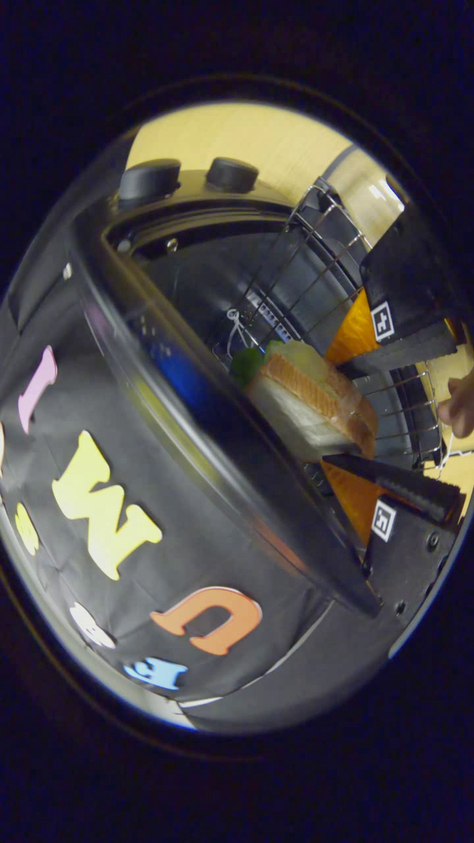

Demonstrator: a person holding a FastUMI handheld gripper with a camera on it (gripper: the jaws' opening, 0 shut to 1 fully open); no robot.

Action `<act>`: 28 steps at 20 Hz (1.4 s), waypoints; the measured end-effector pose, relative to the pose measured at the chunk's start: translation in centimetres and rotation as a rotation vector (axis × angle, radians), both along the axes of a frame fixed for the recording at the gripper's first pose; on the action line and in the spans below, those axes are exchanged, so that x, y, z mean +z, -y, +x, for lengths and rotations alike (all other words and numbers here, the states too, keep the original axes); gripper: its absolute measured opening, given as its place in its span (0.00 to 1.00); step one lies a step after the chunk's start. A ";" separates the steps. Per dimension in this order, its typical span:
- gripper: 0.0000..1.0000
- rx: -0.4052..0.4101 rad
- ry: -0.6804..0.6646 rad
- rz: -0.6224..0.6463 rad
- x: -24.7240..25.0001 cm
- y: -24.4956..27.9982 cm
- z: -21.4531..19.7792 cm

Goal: Open the toaster oven, put the food inside, and close the toaster oven door.

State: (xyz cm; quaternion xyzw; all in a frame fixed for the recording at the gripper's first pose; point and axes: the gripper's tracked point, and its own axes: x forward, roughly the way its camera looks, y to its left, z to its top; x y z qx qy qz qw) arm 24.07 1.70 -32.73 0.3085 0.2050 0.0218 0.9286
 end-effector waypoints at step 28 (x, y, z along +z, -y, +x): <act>0.97 0.147 -0.012 -0.620 0.0 1.7 -15.3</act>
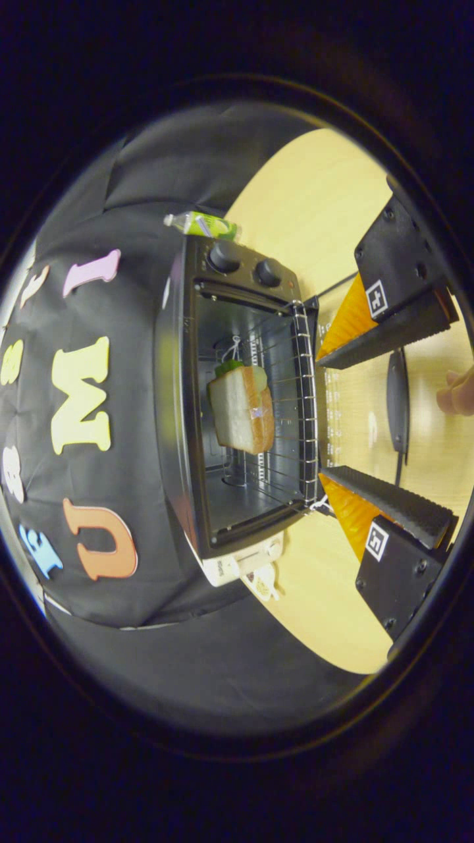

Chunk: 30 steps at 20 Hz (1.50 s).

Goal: Open the toaster oven, put the food inside, and close the toaster oven door.

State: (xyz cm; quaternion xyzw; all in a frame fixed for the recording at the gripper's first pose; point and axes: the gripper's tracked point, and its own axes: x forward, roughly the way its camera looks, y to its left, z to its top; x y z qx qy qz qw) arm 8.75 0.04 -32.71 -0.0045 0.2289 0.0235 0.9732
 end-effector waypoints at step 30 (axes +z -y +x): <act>0.98 -0.046 -0.110 -0.004 -8.9 0.7 -5.7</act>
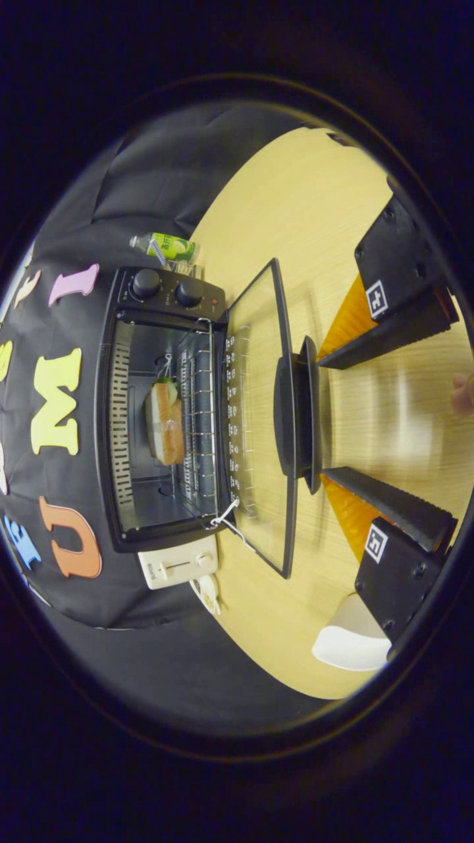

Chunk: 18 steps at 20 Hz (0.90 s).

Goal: Open the toaster oven, put the food inside, and close the toaster oven door.

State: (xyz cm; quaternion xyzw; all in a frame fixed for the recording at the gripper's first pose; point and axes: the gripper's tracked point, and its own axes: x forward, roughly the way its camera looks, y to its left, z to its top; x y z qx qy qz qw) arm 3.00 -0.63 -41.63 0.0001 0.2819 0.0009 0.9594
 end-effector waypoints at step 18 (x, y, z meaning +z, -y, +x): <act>0.98 0.025 0.327 -0.011 7.0 -0.4 0.5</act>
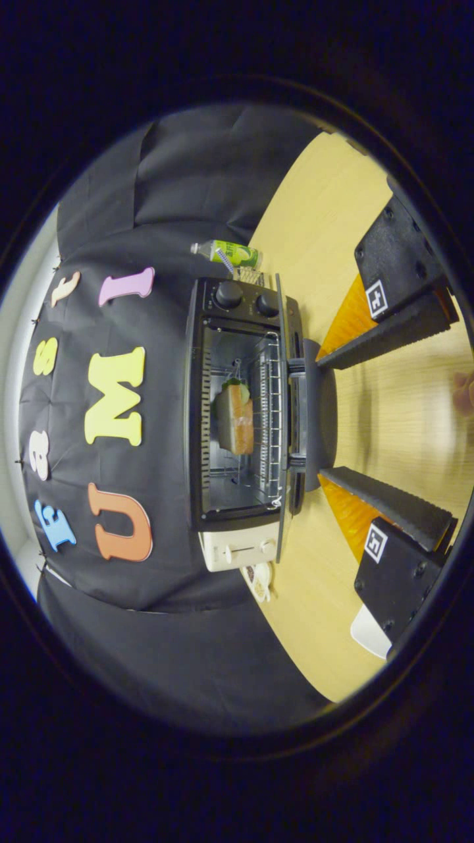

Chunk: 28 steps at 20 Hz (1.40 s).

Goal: Open the toaster oven, put the food inside, and close the toaster oven door.

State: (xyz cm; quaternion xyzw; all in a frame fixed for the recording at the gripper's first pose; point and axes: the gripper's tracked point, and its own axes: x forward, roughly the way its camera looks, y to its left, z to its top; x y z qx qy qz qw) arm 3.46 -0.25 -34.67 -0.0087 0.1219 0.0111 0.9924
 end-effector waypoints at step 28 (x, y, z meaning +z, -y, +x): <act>1.00 0.005 0.234 0.043 21.2 2.2 -10.7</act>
